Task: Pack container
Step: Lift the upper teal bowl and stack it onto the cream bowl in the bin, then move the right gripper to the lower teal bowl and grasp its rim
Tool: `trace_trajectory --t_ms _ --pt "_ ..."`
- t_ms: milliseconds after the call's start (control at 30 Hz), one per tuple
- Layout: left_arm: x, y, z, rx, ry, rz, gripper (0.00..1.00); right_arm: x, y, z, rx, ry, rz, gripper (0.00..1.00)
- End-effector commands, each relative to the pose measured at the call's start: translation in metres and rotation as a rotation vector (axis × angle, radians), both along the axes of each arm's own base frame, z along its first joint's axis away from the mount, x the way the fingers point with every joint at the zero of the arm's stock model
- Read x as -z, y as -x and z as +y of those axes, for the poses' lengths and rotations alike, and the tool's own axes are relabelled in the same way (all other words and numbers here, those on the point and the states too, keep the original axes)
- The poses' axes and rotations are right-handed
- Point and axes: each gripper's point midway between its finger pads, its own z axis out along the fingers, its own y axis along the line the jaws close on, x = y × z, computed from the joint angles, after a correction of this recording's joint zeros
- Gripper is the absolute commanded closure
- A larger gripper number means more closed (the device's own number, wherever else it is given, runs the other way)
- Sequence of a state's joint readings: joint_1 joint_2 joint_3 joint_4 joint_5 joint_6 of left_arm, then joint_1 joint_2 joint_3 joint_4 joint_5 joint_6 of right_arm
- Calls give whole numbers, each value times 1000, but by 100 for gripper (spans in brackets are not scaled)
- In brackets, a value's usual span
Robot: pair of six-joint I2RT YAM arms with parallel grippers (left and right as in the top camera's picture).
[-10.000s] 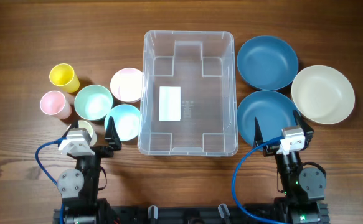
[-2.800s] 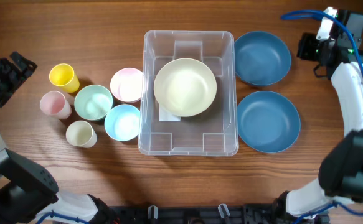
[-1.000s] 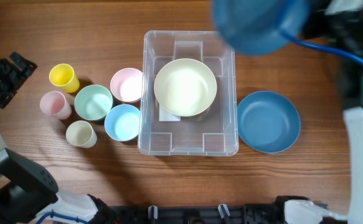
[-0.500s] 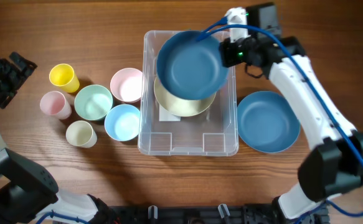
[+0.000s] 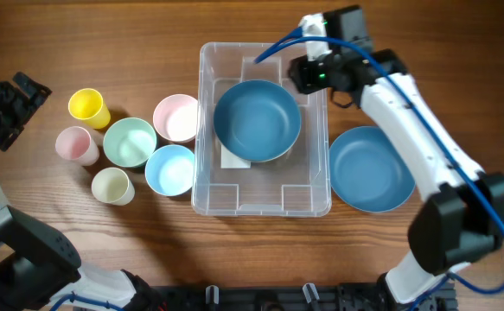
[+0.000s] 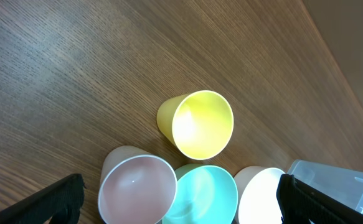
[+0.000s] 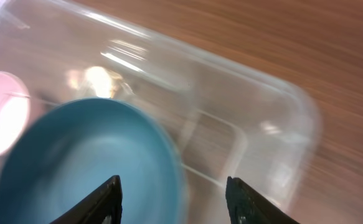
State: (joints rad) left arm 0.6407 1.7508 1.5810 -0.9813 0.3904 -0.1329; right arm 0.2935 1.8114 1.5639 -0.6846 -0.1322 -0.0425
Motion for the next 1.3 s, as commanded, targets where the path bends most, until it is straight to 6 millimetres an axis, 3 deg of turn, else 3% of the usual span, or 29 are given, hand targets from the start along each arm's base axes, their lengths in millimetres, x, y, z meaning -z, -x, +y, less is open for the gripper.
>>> trace_trajectory --t_ms 0,133,233,300,433,567,633,700,767,900,1067,1267 --pt "2 1 -3 0 7 4 0 -89 1 -81 215 44 -150 46" --pt "2 1 -3 -1 7 4 0 -89 30 -146 393 3 -36 46" --pt "2 1 -3 -1 8 4 0 -68 50 -174 465 -27 88 46" --pt "2 0 -3 -1 8 4 0 -49 63 -182 484 -41 174 51" --pt "2 0 -3 -4 10 4 0 -7 84 -180 485 -43 311 70" --pt "2 0 -3 -4 9 4 0 35 111 -175 483 -27 436 70" --pt "2 0 -3 -4 9 3 0 47 120 -174 483 -25 476 69" --pt "1 0 -2 -4 7 1 0 58 130 -171 478 -30 518 75" --pt "1 -1 -2 -4 5 -2 0 68 135 -164 465 -61 540 87" --pt "1 -2 -1 -4 2 -6 0 86 133 -156 454 -114 525 95" --pt "1 -2 -1 -3 2 -6 0 110 126 -156 491 -143 486 96" --pt "1 -1 -1 -4 3 -5 0 125 110 -158 512 -158 453 96"
